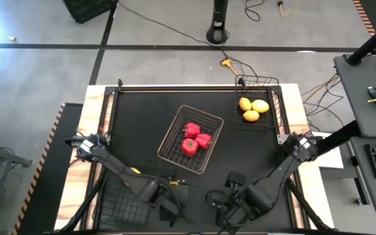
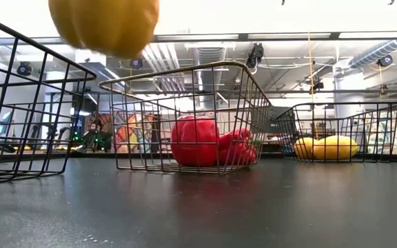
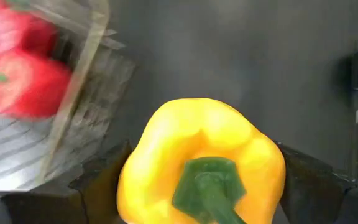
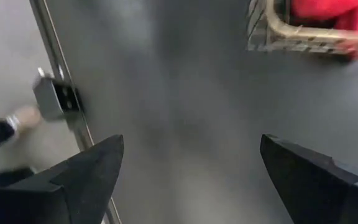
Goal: Sort produce into baskets
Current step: Put the yellow bell pepper into the bottom black wire basket
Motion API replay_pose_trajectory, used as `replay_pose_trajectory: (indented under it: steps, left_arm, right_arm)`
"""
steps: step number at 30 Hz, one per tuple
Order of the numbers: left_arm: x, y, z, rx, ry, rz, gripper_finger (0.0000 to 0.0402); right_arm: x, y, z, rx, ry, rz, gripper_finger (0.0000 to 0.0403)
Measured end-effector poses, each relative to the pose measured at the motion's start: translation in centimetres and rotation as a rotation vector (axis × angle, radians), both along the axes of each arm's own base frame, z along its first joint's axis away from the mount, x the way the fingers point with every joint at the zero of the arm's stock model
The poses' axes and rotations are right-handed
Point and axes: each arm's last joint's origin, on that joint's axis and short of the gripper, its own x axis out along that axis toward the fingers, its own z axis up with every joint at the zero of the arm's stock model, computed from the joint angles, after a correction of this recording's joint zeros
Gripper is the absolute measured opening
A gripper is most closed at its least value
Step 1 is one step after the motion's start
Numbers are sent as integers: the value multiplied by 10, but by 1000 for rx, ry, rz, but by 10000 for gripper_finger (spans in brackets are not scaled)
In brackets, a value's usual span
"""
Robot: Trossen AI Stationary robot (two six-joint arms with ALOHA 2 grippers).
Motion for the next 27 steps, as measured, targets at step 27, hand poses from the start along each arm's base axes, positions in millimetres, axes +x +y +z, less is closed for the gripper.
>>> replay_pose_trajectory:
  steps: [27]
  left_arm:
    - [-187, 3, -42, -205, -37, 374, 317]
  right_arm:
    - [-3, -16, 26, -16, -162, -112, 370]
